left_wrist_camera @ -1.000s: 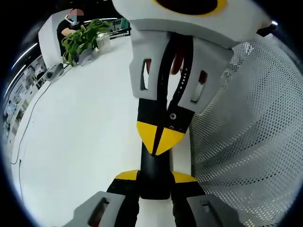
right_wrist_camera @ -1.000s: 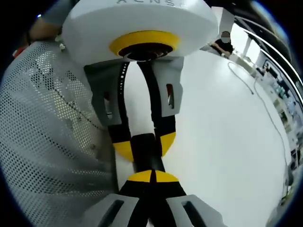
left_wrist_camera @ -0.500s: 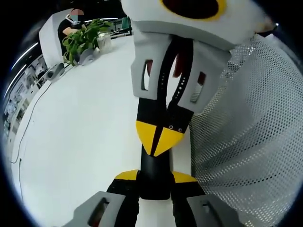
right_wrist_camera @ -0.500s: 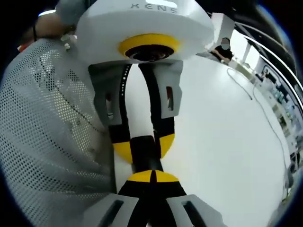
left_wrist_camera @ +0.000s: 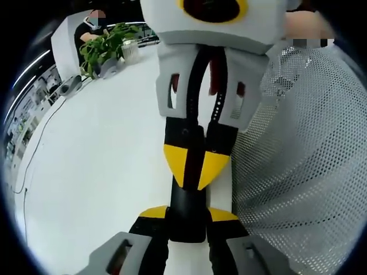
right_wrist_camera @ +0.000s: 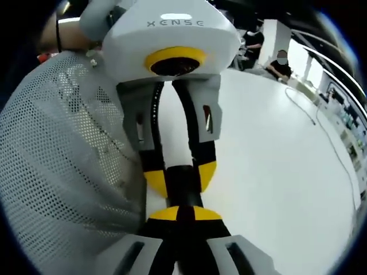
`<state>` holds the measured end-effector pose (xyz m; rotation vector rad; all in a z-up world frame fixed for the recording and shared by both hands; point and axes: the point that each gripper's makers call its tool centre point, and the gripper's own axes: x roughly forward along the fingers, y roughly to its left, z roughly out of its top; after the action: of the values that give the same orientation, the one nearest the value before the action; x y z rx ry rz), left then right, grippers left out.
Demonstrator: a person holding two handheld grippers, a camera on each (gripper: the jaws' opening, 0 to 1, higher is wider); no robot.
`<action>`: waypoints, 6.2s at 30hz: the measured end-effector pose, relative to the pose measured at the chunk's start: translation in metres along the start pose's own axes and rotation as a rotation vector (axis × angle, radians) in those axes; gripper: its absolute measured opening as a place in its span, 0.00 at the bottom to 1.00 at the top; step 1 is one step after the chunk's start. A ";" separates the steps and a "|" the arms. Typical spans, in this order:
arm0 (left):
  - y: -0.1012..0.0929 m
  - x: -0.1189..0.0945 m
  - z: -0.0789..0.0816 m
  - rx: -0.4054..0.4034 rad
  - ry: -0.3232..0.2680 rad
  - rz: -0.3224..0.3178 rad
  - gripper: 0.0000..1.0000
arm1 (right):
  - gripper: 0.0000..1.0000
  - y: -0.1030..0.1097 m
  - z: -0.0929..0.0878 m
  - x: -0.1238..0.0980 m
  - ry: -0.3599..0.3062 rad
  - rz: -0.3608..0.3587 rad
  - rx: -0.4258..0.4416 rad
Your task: Press the specified remote control buttons in sequence, fully releasing each button before pressing the next.
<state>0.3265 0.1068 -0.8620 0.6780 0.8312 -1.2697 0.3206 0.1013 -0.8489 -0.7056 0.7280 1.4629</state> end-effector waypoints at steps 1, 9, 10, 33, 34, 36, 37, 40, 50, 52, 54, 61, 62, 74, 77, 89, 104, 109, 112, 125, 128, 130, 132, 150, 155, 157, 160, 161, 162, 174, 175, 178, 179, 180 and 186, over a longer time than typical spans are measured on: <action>0.000 0.000 0.000 -0.004 0.001 0.003 0.25 | 0.06 0.001 0.000 0.000 0.003 0.006 -0.012; 0.000 0.000 0.000 -0.019 -0.008 0.011 0.25 | 0.09 0.004 -0.001 0.000 0.012 0.020 -0.049; 0.000 0.000 0.000 -0.025 -0.010 0.011 0.25 | 0.10 0.003 -0.001 0.000 0.016 0.019 -0.052; 0.000 -0.001 0.000 -0.002 -0.029 0.001 0.25 | 0.19 -0.005 -0.018 -0.009 0.050 0.016 -0.015; 0.000 -0.001 0.000 -0.002 -0.029 0.001 0.25 | 0.19 -0.005 -0.018 -0.009 0.050 0.017 -0.012; 0.000 -0.001 0.000 -0.002 -0.030 0.001 0.25 | 0.19 -0.005 -0.019 -0.010 0.052 0.016 -0.003; 0.000 -0.001 0.000 -0.002 -0.030 0.001 0.25 | 0.20 -0.006 -0.020 -0.011 0.054 0.015 -0.002; 0.000 -0.001 0.000 -0.001 -0.031 0.000 0.25 | 0.21 -0.007 -0.025 -0.012 0.074 0.007 -0.007; 0.000 -0.001 0.000 -0.003 -0.033 -0.003 0.25 | 0.22 -0.010 -0.038 -0.013 0.121 -0.001 -0.008; 0.000 -0.001 0.000 -0.005 -0.034 -0.003 0.25 | 0.23 -0.010 -0.042 -0.014 0.129 -0.004 0.001; 0.000 -0.001 0.000 -0.011 -0.036 -0.005 0.25 | 0.23 -0.011 -0.046 -0.014 0.144 -0.008 -0.002; 0.000 -0.001 0.000 -0.010 -0.035 -0.003 0.25 | 0.23 -0.011 -0.049 -0.018 0.142 -0.006 -0.014; 0.000 -0.001 0.000 -0.010 -0.035 -0.003 0.25 | 0.23 -0.011 -0.050 -0.018 0.143 -0.005 -0.021; 0.000 0.000 0.000 0.002 -0.020 -0.005 0.25 | 0.22 -0.012 -0.050 -0.018 0.157 -0.002 -0.026; 0.000 0.000 0.000 0.002 -0.024 -0.005 0.25 | 0.22 -0.012 -0.051 -0.019 0.156 -0.002 -0.028; 0.008 -0.005 0.005 -0.141 -0.052 0.033 0.58 | 0.22 -0.013 -0.050 -0.018 0.139 -0.010 0.001; 0.033 -0.031 0.035 -0.353 -0.246 0.089 1.00 | 0.22 -0.013 -0.050 -0.018 0.136 -0.011 0.017; 0.045 -0.051 0.046 -0.397 -0.334 0.128 1.00 | 0.22 -0.013 -0.050 -0.018 0.135 -0.012 0.020; 0.052 -0.067 0.050 -0.400 -0.371 0.168 1.00 | 0.22 -0.013 -0.050 -0.018 0.136 -0.012 0.021; 0.058 -0.116 0.065 -0.431 -0.515 0.281 1.00 | 0.22 -0.013 -0.050 -0.018 0.135 -0.012 0.022; 0.054 -0.125 0.066 -0.448 -0.548 0.289 1.00 | 0.22 -0.013 -0.050 -0.018 0.136 -0.012 0.021; 0.053 -0.131 0.066 -0.465 -0.573 0.301 1.00 | 0.22 -0.013 -0.050 -0.018 0.137 -0.013 0.021; 0.052 -0.136 0.066 -0.470 -0.584 0.315 1.00 | 0.22 -0.013 -0.049 -0.018 0.137 -0.013 0.020; 0.036 -0.160 0.045 -0.513 -0.626 0.416 1.00 | 0.22 -0.013 -0.050 -0.018 0.138 -0.016 0.019; 0.036 -0.162 0.040 -0.517 -0.604 0.466 1.00 | 0.22 -0.013 -0.050 -0.018 0.137 -0.018 0.022; 0.034 -0.163 0.041 -0.507 -0.595 0.476 1.00 | 0.22 -0.013 -0.050 -0.018 0.137 -0.019 0.021; 0.031 -0.165 0.042 -0.521 -0.606 0.477 1.00 | 0.22 -0.013 -0.050 -0.018 0.135 -0.018 0.024; 0.029 -0.166 0.043 -0.528 -0.613 0.480 1.00 | 0.22 -0.013 -0.050 -0.018 0.134 -0.018 0.025; 0.028 -0.167 0.042 -0.527 -0.616 0.484 1.00 | 0.22 -0.013 -0.050 -0.018 0.134 -0.019 0.025; 0.018 -0.171 0.034 -0.536 -0.620 0.560 0.98 | 0.22 -0.013 -0.050 -0.018 0.129 -0.032 0.028; 0.021 -0.173 0.032 -0.530 -0.613 0.581 0.96 | 0.22 -0.013 -0.050 -0.018 0.129 -0.032 0.031; 0.024 -0.181 0.034 -0.526 -0.646 0.623 0.97 | 0.22 -0.013 -0.050 -0.018 0.130 -0.033 0.032; 0.026 -0.183 0.033 -0.541 -0.653 0.629 0.97 | 0.22 -0.013 -0.050 -0.018 0.132 -0.033 0.033; 0.027 -0.184 0.032 -0.551 -0.655 0.631 0.97 | 0.22 -0.013 -0.049 -0.018 0.137 -0.033 0.035; 0.031 -0.193 0.031 -0.575 -0.710 0.647 0.96 | 0.21 -0.018 -0.049 -0.018 0.158 -0.006 0.023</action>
<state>0.3446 0.1908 -0.6841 -0.0107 0.2997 -0.5533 0.3384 0.0516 -0.8651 -0.8112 0.8613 1.4019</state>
